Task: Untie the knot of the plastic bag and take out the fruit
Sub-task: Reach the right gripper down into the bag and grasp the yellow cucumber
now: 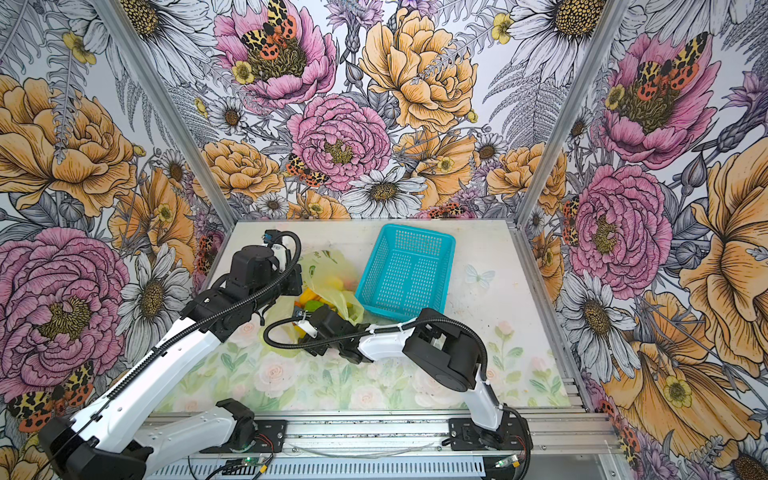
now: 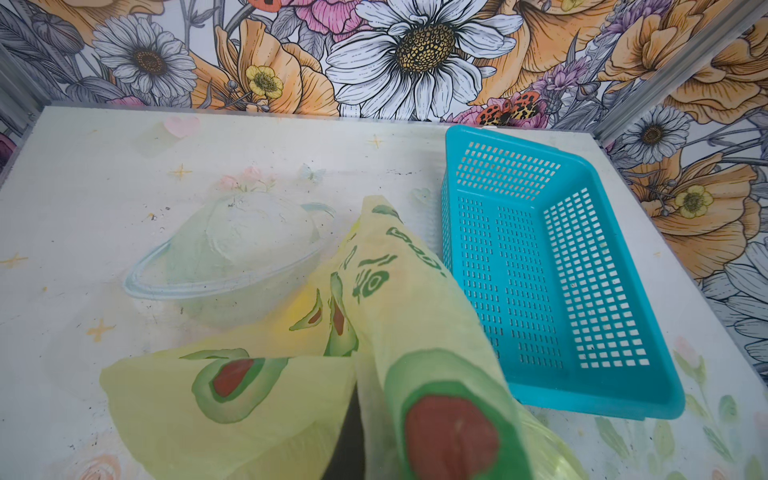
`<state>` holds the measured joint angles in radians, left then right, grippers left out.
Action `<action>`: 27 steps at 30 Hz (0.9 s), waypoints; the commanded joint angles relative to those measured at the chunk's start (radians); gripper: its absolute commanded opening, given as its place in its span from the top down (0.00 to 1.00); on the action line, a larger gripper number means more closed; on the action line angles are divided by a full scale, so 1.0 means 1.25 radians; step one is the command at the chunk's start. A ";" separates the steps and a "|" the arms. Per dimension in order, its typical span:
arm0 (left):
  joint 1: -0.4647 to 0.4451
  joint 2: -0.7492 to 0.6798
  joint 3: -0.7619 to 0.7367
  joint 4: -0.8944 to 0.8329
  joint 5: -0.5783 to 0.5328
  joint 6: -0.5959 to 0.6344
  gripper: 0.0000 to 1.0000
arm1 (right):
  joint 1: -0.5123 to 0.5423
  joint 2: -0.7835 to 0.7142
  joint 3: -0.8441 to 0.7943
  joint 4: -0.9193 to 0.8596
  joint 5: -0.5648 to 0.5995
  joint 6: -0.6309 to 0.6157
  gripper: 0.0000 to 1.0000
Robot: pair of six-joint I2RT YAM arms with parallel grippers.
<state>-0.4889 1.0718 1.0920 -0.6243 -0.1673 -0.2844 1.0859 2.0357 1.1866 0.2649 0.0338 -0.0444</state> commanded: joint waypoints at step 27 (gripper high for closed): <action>-0.007 0.009 0.010 0.022 -0.079 0.004 1.00 | -0.004 -0.071 -0.069 0.051 0.047 0.027 0.61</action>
<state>-0.4889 1.0882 1.0958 -0.6228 -0.2367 -0.2848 1.0851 2.0441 1.1385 0.2348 0.0818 -0.0418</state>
